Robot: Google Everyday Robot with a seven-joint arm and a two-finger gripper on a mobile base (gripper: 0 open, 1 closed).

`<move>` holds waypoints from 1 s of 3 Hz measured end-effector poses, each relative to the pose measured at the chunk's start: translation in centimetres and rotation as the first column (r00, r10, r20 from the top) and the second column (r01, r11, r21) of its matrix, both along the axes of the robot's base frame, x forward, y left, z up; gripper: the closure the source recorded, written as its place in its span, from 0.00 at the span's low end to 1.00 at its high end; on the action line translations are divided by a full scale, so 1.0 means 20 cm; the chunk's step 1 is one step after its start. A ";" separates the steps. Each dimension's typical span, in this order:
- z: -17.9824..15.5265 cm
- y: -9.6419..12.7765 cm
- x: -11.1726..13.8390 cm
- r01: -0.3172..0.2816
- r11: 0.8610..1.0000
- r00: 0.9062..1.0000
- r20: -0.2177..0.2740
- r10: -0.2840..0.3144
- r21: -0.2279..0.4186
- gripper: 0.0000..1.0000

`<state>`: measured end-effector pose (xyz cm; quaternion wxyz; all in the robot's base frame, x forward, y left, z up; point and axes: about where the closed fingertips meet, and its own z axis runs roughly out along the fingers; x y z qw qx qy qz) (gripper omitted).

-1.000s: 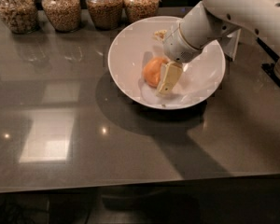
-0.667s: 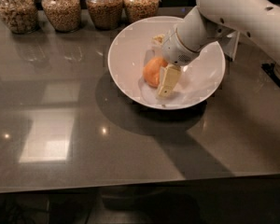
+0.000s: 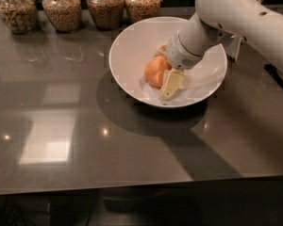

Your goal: Pick orange from white bowl

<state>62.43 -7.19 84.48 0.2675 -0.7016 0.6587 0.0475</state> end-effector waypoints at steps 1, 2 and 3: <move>-0.02 -0.02 0.01 0.018 1.000 1.000 -0.009 -0.018 -0.008 0.43; -0.01 -0.02 0.01 0.018 1.000 1.000 -0.009 -0.018 -0.008 0.64; 0.09 -0.05 -0.05 0.049 0.999 0.998 -0.034 -0.049 0.008 0.89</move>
Offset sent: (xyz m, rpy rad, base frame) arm -0.0019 -0.0145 0.0152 -0.0242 0.0373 -0.0990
